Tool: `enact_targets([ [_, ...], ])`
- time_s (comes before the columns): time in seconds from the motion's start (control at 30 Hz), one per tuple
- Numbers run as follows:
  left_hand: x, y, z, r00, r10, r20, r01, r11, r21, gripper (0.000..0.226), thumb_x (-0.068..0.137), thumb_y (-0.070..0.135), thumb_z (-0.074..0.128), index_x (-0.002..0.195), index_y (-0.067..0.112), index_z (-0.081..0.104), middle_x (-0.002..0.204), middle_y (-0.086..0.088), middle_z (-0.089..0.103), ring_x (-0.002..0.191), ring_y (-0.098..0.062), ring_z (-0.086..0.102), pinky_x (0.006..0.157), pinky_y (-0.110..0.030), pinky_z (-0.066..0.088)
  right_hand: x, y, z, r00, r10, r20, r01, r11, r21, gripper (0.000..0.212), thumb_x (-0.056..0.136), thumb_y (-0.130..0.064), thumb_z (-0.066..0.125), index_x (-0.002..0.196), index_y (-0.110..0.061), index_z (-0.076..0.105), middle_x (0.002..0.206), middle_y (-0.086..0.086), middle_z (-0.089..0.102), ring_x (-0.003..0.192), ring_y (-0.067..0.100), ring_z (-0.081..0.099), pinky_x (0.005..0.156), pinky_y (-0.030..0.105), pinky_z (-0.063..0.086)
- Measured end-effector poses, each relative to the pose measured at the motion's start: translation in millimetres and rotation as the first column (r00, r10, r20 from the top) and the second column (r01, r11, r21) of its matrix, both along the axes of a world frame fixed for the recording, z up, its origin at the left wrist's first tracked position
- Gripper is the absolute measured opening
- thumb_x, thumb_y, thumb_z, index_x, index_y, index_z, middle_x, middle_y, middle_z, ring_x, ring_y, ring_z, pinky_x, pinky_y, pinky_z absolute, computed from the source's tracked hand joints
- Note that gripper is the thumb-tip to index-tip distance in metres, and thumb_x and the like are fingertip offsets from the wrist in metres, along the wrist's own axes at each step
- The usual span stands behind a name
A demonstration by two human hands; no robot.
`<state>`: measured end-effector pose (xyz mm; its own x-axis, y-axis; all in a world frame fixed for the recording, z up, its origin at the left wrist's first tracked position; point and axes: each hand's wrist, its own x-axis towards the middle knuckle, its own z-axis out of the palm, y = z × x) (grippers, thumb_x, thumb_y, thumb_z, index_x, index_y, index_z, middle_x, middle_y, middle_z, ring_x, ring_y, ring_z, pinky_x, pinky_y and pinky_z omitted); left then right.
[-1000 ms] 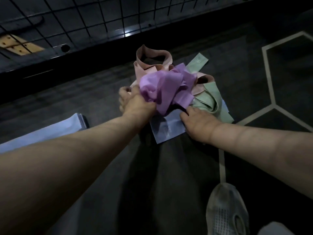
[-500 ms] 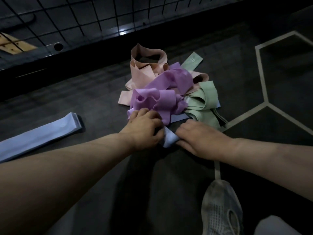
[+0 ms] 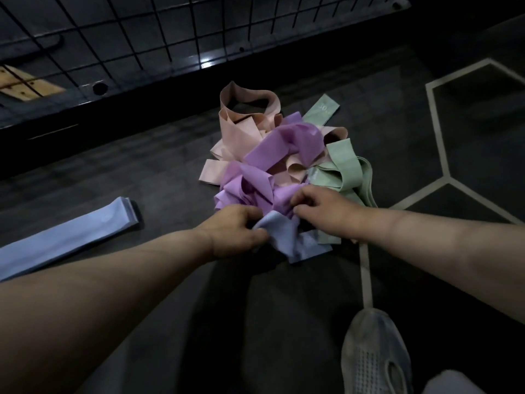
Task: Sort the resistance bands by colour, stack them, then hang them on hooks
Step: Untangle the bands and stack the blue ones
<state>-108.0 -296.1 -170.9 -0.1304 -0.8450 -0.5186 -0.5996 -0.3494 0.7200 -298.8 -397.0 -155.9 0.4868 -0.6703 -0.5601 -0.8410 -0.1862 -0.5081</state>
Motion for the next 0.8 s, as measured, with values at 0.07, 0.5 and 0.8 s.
enact_targets([
  [0.07, 5.4, 1.1, -1.0, 0.978, 0.169, -0.122, -0.159, 0.984, 0.085, 0.011, 0.077, 0.024, 0.065, 0.074, 0.014, 0.065, 0.068, 0.002, 0.063, 0.062, -0.011, 0.057, 0.057, -0.023, 0.048, -3.2, -3.9, -3.3, 0.968, 0.159, -0.194, -0.184, 0.976, -0.116, 0.032, 0.089, -0.025, 0.063, 0.12, -0.017, 0.056, 0.124, 0.004, 0.054, 0.111, 0.025, 0.057, 0.095, 0.036, 0.047],
  [0.5, 40.9, 14.6, 9.0, 0.725, 0.514, -0.459, -0.454, 0.857, 0.242, 0.03, 0.076, 0.028, 0.071, 0.072, 0.017, 0.044, 0.055, -0.002, 0.04, 0.046, -0.015, 0.034, 0.044, -0.023, 0.023, 13.4, -18.5, -1.0, 0.967, 0.165, -0.194, -0.237, 0.86, -0.452, 0.061, 0.087, -0.021, 0.063, 0.142, -0.011, 0.039, 0.139, 0.017, 0.037, 0.125, 0.033, 0.042, 0.105, 0.041, 0.037],
  [0.8, 69.4, -6.0, 57.2, 0.575, 0.527, -0.625, -0.504, 0.831, 0.236, 0.012, 0.072, 0.021, 0.054, 0.07, 0.011, 0.048, 0.062, -0.007, 0.045, 0.052, -0.017, 0.045, 0.05, -0.027, 0.034, 75.9, 31.5, 41.6, 0.915, -0.047, 0.402, -0.103, 0.934, 0.342, 0.058, 0.085, -0.005, 0.073, 0.13, -0.026, 0.043, 0.109, -0.006, 0.066, 0.095, -0.003, 0.067, 0.08, 0.013, 0.052],
])
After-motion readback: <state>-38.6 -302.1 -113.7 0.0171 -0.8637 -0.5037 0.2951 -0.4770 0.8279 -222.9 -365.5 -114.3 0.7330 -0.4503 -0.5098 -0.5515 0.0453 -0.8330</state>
